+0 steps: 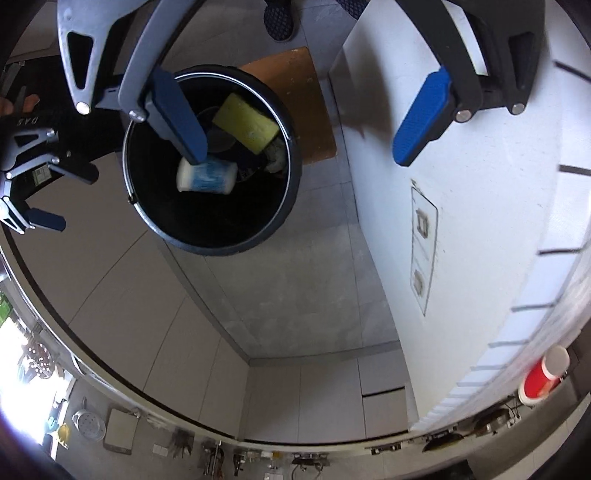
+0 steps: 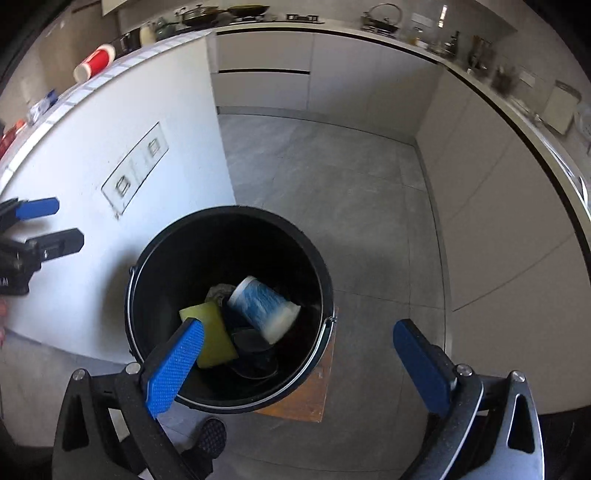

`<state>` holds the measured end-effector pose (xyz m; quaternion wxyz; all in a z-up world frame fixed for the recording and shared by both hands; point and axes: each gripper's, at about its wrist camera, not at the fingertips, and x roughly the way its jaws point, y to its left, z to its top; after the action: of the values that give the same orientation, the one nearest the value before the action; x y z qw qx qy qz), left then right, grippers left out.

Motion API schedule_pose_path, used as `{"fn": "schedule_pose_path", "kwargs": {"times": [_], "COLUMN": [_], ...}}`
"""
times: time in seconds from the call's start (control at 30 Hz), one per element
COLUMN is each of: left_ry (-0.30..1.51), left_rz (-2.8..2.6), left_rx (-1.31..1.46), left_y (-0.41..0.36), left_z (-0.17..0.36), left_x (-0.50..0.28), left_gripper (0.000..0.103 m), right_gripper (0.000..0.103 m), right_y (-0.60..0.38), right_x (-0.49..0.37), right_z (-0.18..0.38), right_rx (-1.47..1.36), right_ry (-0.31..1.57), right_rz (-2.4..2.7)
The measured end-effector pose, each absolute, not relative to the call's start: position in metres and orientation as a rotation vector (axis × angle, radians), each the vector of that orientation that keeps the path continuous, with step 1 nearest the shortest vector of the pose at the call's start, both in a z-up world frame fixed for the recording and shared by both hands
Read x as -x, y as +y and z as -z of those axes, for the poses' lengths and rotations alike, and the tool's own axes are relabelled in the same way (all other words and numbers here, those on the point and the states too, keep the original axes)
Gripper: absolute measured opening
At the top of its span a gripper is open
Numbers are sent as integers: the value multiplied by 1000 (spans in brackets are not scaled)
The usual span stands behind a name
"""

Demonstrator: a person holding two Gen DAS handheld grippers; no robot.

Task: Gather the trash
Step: 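Move both tools back over the table toward the red cup and milk carton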

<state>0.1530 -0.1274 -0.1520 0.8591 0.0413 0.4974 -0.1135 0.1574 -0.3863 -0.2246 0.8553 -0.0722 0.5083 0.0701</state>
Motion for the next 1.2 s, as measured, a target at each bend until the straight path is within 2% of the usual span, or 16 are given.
{"fn": "schedule_pose_path", "kwargs": {"times": [0.33, 0.87, 1.2], "left_ry": [953, 856, 761], "left_rz": [241, 246, 72], "left_rx": [-65, -20, 17], "left_y": [-125, -104, -24], "left_z": [101, 70, 33], "left_x": [-130, -115, -102], "left_gripper": [102, 102, 102], "right_gripper": [103, 103, 103], "right_y": [-373, -349, -293], "right_x": [-139, -112, -117], "right_z": [174, 133, 85], "right_rx": [31, 66, 12], "right_ry": [976, 903, 794], "right_rz": [-117, -103, -248]}}
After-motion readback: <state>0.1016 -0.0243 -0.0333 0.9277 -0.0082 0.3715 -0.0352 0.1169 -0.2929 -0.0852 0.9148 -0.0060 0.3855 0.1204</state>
